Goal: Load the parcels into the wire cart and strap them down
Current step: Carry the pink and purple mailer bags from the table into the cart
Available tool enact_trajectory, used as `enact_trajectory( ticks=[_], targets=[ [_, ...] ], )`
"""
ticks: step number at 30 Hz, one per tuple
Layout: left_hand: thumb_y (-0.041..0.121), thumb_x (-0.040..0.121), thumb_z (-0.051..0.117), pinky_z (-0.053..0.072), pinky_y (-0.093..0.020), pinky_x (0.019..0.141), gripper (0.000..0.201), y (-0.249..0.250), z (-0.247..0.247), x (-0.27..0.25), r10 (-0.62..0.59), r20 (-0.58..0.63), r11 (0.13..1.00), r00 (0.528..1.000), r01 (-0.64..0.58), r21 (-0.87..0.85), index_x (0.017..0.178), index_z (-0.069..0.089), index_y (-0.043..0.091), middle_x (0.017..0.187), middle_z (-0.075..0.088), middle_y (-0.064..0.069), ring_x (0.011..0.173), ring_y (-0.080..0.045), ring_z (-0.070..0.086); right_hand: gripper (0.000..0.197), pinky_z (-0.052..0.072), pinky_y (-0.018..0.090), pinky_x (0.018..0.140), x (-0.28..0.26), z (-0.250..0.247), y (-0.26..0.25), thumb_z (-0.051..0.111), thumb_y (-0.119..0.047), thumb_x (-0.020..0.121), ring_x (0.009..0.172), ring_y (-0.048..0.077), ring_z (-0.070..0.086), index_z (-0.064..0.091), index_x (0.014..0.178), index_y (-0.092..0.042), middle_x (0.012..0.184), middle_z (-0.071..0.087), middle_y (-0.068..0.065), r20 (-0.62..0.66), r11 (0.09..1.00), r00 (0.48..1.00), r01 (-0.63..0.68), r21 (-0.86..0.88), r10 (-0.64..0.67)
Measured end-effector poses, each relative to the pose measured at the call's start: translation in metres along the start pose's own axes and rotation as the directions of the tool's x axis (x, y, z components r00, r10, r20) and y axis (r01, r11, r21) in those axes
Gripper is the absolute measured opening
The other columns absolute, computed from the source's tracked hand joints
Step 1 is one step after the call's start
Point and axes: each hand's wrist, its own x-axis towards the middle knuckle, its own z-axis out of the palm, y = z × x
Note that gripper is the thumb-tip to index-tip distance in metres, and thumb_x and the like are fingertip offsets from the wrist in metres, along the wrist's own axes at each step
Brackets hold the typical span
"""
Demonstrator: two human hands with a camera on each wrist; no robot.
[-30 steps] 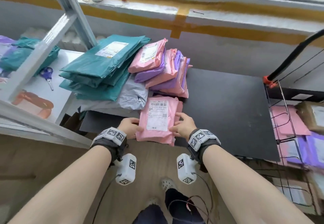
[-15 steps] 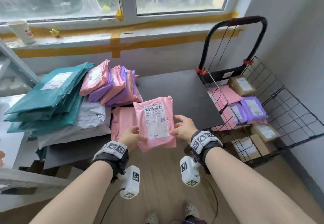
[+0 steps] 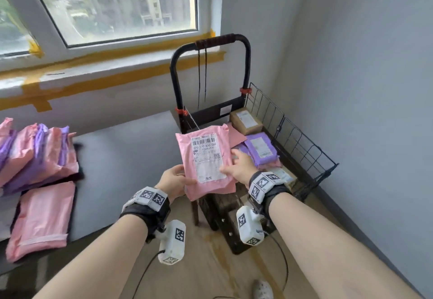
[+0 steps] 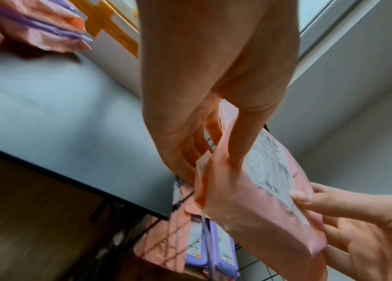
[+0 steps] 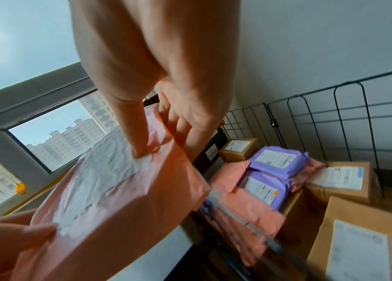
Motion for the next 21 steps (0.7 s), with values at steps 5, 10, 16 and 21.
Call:
enact_trajectory(
  ticks=[5, 10, 16, 21],
  targets=[
    [-0.004, 0.08, 0.068, 0.053, -0.046, 0.089, 0.035, 0.021, 0.104, 0.026, -0.013, -0.034, 1.0, 0.999, 0.012, -0.026, 0.107, 0.057, 0.016, 0.104, 0.066, -0.007, 0.101, -0.028, 0.064, 0.061, 0.05, 0.039, 0.095, 0.044, -0.099, 0.029, 0.072, 0.006, 0.075, 0.112, 0.027, 0.058, 0.045, 0.129, 0.001, 0.125, 0.057, 0.013, 0.05, 0.998, 0.999, 0.0, -0.058, 0.003],
    [-0.001, 0.08, 0.069, 0.054, -0.045, 0.088, 0.043, 0.05, 0.168, 0.056, -0.02, -0.066, 1.0, 0.998, 0.021, 0.023, 0.118, 0.055, 0.012, 0.115, 0.063, -0.007, 0.105, -0.026, 0.063, 0.06, 0.052, 0.033, 0.089, 0.084, -0.165, 0.042, 0.074, 0.004, 0.073, 0.11, 0.026, 0.06, 0.048, 0.127, -0.004, 0.125, 0.058, 0.012, 0.106, 0.997, 0.994, 0.011, -0.081, -0.002],
    [0.023, 0.084, 0.067, 0.057, -0.045, 0.08, 0.042, 0.074, 0.209, 0.117, 0.019, -0.219, 0.994, 0.976, 0.004, 0.105, 0.122, 0.051, 0.013, 0.114, 0.062, -0.006, 0.096, -0.024, 0.066, 0.068, 0.053, 0.038, 0.089, 0.151, -0.207, 0.047, 0.071, 0.01, 0.073, 0.11, 0.027, 0.061, 0.043, 0.133, -0.005, 0.124, 0.059, 0.015, 0.191, 0.997, 0.981, 0.004, -0.077, 0.011],
    [0.015, 0.087, 0.063, 0.057, -0.041, 0.08, 0.039, 0.075, 0.223, 0.175, -0.048, -0.298, 0.995, 0.953, 0.073, 0.072, 0.122, 0.048, 0.008, 0.112, 0.061, -0.006, 0.098, -0.025, 0.065, 0.074, 0.056, 0.032, 0.08, 0.214, -0.21, 0.056, 0.07, 0.012, 0.073, 0.101, 0.021, 0.063, 0.04, 0.137, -0.011, 0.121, 0.061, 0.012, 0.267, 0.996, 0.963, -0.024, -0.089, 0.047]
  ],
)
